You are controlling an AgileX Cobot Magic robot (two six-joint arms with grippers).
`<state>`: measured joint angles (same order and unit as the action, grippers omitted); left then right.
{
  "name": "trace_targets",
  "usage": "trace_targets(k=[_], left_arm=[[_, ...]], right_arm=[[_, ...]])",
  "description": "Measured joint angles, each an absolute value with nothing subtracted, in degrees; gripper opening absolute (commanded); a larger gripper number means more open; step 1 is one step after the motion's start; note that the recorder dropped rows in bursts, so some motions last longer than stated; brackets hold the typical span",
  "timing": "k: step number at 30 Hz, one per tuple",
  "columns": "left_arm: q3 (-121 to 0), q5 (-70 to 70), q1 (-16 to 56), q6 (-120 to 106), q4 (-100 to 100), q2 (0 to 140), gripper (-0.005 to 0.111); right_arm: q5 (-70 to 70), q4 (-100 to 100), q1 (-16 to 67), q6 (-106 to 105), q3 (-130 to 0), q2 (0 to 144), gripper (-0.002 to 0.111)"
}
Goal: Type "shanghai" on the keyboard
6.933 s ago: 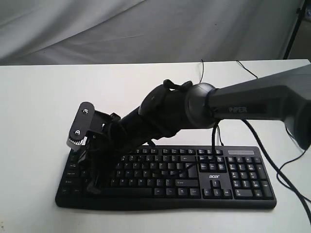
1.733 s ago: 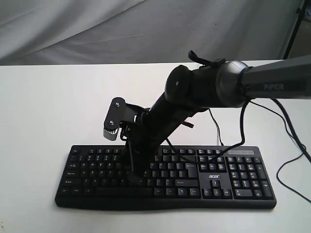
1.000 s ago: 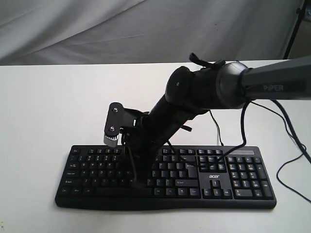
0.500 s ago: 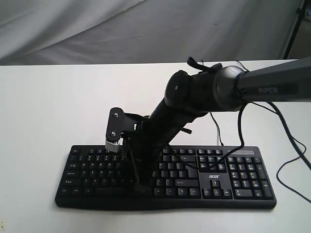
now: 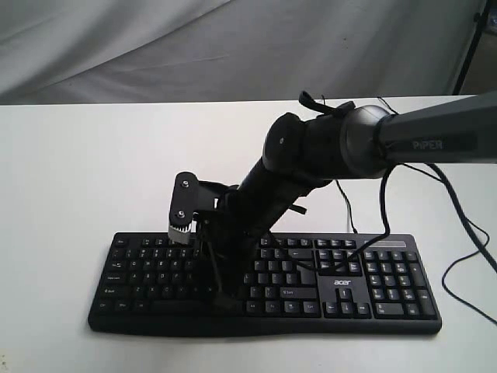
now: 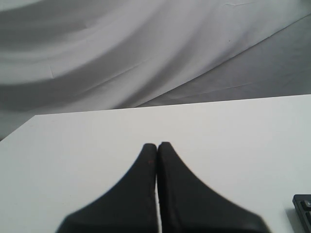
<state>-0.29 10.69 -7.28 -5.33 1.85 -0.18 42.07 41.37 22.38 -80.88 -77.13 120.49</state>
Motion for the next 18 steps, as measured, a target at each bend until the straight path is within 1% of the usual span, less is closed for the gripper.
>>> trace_targets(k=[18], left_arm=[[-0.3, 10.7, -7.3, -5.3, 1.8, -0.2, 0.001]], right_arm=[[41.1, 41.6, 22.4, -80.9, -77.1, 121.8, 0.000]])
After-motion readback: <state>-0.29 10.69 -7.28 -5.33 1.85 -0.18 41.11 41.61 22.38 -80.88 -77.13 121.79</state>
